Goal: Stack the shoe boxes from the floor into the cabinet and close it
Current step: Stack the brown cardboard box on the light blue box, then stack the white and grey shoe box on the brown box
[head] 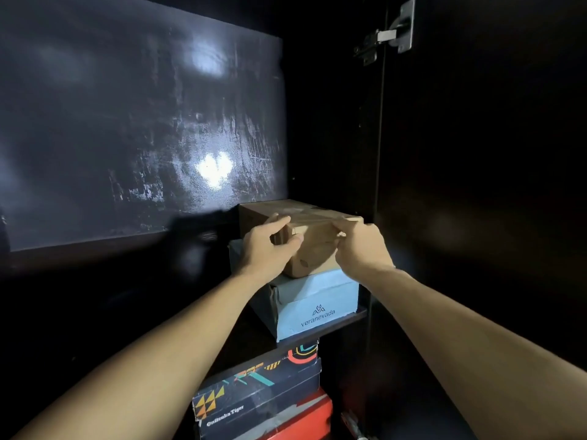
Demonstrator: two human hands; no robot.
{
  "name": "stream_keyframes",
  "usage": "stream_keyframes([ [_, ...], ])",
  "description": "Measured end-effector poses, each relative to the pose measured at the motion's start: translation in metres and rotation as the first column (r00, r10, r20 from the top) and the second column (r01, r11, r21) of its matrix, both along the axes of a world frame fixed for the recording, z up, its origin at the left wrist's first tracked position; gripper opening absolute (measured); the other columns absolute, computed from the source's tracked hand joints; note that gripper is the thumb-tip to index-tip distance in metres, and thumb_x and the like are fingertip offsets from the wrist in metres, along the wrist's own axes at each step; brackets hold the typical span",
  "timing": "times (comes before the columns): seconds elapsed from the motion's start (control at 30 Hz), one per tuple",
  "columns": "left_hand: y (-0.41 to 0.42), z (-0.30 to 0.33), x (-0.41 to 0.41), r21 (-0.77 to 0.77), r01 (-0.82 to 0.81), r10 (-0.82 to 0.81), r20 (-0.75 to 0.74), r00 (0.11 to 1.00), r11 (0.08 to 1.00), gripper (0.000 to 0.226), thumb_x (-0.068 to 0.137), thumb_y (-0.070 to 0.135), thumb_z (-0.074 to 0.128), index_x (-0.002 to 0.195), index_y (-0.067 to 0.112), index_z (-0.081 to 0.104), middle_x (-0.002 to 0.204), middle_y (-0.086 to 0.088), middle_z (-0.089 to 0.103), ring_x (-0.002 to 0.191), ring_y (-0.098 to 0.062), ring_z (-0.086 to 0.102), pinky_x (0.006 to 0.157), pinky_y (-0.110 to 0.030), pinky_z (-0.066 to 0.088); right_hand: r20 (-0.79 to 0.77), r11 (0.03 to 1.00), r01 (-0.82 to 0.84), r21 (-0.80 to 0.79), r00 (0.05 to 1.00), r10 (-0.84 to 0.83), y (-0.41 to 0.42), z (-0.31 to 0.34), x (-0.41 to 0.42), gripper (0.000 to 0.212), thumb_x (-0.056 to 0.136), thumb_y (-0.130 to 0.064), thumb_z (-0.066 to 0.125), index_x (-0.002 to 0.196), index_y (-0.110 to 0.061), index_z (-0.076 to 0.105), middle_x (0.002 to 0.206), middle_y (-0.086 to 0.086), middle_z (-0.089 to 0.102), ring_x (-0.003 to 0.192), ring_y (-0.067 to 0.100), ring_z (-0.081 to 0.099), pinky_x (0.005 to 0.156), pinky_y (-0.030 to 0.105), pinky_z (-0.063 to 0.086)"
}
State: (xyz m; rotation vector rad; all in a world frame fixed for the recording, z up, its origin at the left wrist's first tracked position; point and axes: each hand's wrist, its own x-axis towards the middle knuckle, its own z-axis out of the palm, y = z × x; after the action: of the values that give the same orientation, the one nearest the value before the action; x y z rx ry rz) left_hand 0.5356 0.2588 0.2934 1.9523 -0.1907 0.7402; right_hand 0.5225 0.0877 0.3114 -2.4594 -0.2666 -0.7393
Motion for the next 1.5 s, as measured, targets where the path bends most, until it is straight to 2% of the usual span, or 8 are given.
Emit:
stream_keyframes([
  [0.13,-0.006,0.007,-0.01,0.119,-0.072,0.074,-0.007,0.997,0.99,0.046,0.084,0.029,0.069,0.129,0.02,0.061,0.134,0.001,0.059,0.121,-0.014,0.056,0.102,-0.019,0.038,-0.122,0.995,-0.099,-0.031,0.988,0.095,-0.008,0.001,-0.005,0.06,0.087,0.002,0.039,0.143,-0.019,0.04,0.14,0.013,0.044,0.121,0.029,0.053,0.096,0.036,0.049],
  [0.3,-0.027,0.01,-0.033,0.305,-0.248,0.21,0.151,0.966,0.919,0.041,0.082,0.021,0.067,0.123,0.015,0.064,0.135,-0.001,0.058,0.127,-0.02,0.05,0.098,-0.025,0.039,-0.189,0.99,-0.074,-0.118,0.981,0.051,-0.034,0.019,-0.017,0.046,0.089,-0.012,0.051,0.134,-0.023,0.052,0.119,0.011,0.06,0.092,0.026,0.063,0.078,0.035,0.054],
  [0.47,-0.065,0.006,-0.057,0.398,-0.125,0.017,0.262,0.965,0.909,0.022,0.078,0.016,0.064,0.099,0.019,0.071,0.108,0.001,0.065,0.107,-0.019,0.054,0.088,-0.021,0.037,-0.248,0.978,-0.073,-0.193,0.969,0.023,-0.074,0.025,-0.061,0.051,0.085,-0.016,0.068,0.134,-0.014,0.053,0.132,0.006,0.057,0.12,0.021,0.055,0.101,0.033,0.046],
  [0.63,-0.126,-0.009,-0.096,0.516,0.194,-0.168,-0.098,0.981,0.834,0.012,0.078,0.028,0.072,0.081,0.021,0.063,0.088,-0.001,0.063,0.092,-0.023,0.061,0.076,-0.031,0.049,-0.336,0.992,0.005,-0.123,0.941,-0.046,-0.132,0.009,-0.115,0.04,0.079,-0.018,0.076,0.118,-0.015,0.066,0.115,0.002,0.067,0.106,0.018,0.064,0.094,0.033,0.053],
  [0.8,-0.18,-0.036,-0.14,0.588,0.515,-0.224,-0.497,0.838,0.623,0.041,0.072,0.043,0.077,0.107,0.025,0.068,0.113,0.004,0.068,0.104,-0.014,0.063,0.096,-0.037,0.051,-0.397,0.991,0.062,-0.116,0.912,-0.104,-0.189,-0.021,-0.179,0.045,0.077,-0.018,0.079,0.12,-0.012,0.065,0.113,0.003,0.069,0.103,0.018,0.066,0.092,0.034,0.054],
  [1.07,-0.274,-0.142,-0.208,0.494,0.731,-0.264,-0.712,0.651,0.471,0.05,0.07,0.041,0.082,0.111,0.015,0.068,0.104,-0.001,0.068,0.091,-0.018,0.065,0.084,-0.034,0.055,-0.522,0.973,0.2,-0.116,0.821,-0.231,-0.283,-0.132,-0.27,0.036,0.072,-0.015,0.081,0.107,-0.011,0.071,0.101,0.005,0.073,0.082,0.026,0.07,0.066,0.035,0.06],
  [1.4,-0.367,-0.332,-0.32,0.319,0.919,-0.292,-0.878,0.378,0.23,0.03,0.07,0.038,0.081,0.078,0.015,0.064,0.08,0.001,0.062,0.069,-0.015,0.055,0.059,-0.026,0.042,-0.724,0.895,0.422,-0.146,0.571,-0.388,-0.394,-0.316,-0.401,0.033,0.069,-0.012,0.082,0.099,-0.004,0.073,0.103,0.015,0.073,0.098,0.027,0.069,0.089,0.041,0.055],
  [1.5,-0.382,-0.376,-0.342,0.249,0.938,-0.275,-0.909,0.313,0.243,0.053,0.068,0.036,0.083,0.11,0.011,0.063,0.104,-0.003,0.062,0.088,-0.019,0.058,0.073,-0.029,0.047,-0.771,0.87,0.448,-0.206,0.473,-0.427,-0.419,-0.353,-0.441,0.037,0.069,-0.015,0.083,0.102,-0.003,0.072,0.106,0.015,0.072,0.102,0.027,0.068,0.091,0.041,0.053],
])
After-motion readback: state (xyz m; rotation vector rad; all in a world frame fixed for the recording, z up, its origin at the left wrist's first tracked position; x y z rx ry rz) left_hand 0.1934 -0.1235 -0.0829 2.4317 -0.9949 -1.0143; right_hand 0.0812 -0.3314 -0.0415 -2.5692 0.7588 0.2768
